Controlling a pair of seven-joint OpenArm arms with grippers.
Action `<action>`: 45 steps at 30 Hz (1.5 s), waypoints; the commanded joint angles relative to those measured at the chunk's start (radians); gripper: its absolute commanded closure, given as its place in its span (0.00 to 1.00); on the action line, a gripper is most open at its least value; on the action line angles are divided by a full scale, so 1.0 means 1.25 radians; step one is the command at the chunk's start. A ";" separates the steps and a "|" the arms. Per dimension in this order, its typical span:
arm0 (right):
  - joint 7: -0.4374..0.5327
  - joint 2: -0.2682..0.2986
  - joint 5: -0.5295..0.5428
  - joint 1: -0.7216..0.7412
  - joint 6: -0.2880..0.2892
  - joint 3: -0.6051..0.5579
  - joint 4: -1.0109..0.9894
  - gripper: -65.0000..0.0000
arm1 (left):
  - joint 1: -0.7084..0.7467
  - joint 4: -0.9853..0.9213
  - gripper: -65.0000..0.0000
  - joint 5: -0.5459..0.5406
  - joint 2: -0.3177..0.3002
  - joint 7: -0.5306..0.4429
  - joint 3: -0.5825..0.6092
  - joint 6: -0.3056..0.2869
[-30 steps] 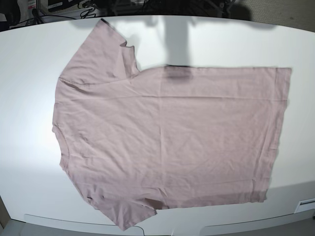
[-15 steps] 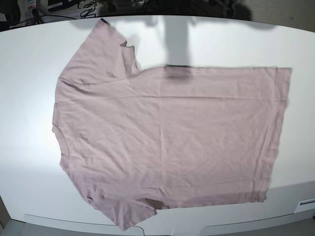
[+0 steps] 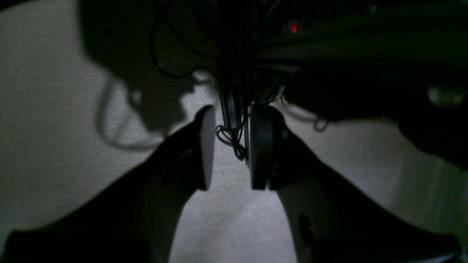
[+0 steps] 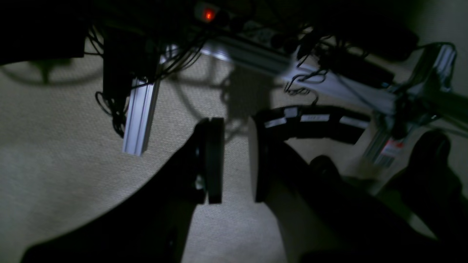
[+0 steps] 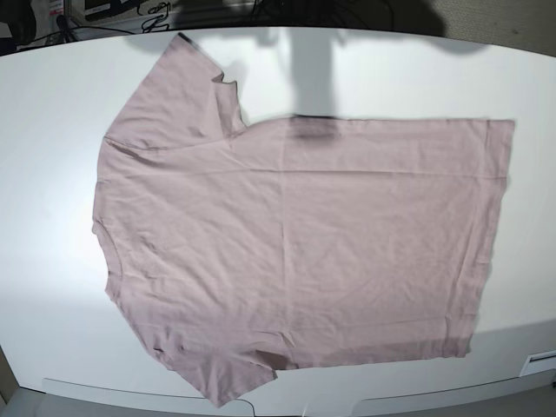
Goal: Fold the T-shirt properly
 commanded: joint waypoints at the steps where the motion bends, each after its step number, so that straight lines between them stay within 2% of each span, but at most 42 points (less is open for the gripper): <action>1: 0.015 0.012 0.002 -0.036 0.000 0.000 0.035 0.80 | 0.027 0.042 0.74 -0.017 -0.003 -0.009 0.009 -0.006; 4: 0.020 0.033 0.016 -0.123 -0.001 0.000 0.163 0.80 | 0.092 0.162 0.74 -0.044 -0.003 0.032 0.029 -0.006; 10: 0.019 0.092 0.130 -0.312 0.001 0.000 0.447 0.80 | 0.202 0.374 0.70 -0.045 -0.003 0.081 0.028 -0.006; 16: 0.010 0.167 0.133 -0.467 0.003 0.000 0.688 0.80 | 0.314 0.575 0.70 -0.045 -0.007 0.100 0.028 -0.006; 22: -0.071 0.240 0.137 -0.568 0.003 0.001 0.869 0.80 | 0.418 0.775 0.70 -0.045 -0.049 0.160 0.028 -0.005; 27: -0.075 0.288 0.175 -0.627 -0.011 0.027 0.984 0.80 | 0.475 0.934 0.70 -0.038 -0.098 0.173 0.028 0.017; 34: -0.134 0.320 0.168 -0.633 -0.013 0.103 1.120 0.80 | 0.431 1.102 0.69 0.096 -0.185 0.236 0.028 0.018; 37: -0.159 0.319 0.168 -0.631 -0.019 0.144 1.169 0.80 | 0.376 1.111 0.68 0.146 -0.241 0.237 0.028 0.016; 41: -0.200 0.319 0.122 -0.609 -0.019 0.172 1.206 0.80 | 0.292 1.107 0.68 0.207 -0.316 0.236 0.028 0.001; 44: -0.227 0.319 0.121 -0.590 -0.019 0.174 1.219 0.80 | 0.234 1.094 0.68 0.238 -0.375 0.235 0.028 -0.020; 45: -0.229 0.319 0.121 -0.585 -0.019 0.174 1.221 0.80 | 0.214 1.084 0.68 0.248 -0.393 0.233 0.028 -0.040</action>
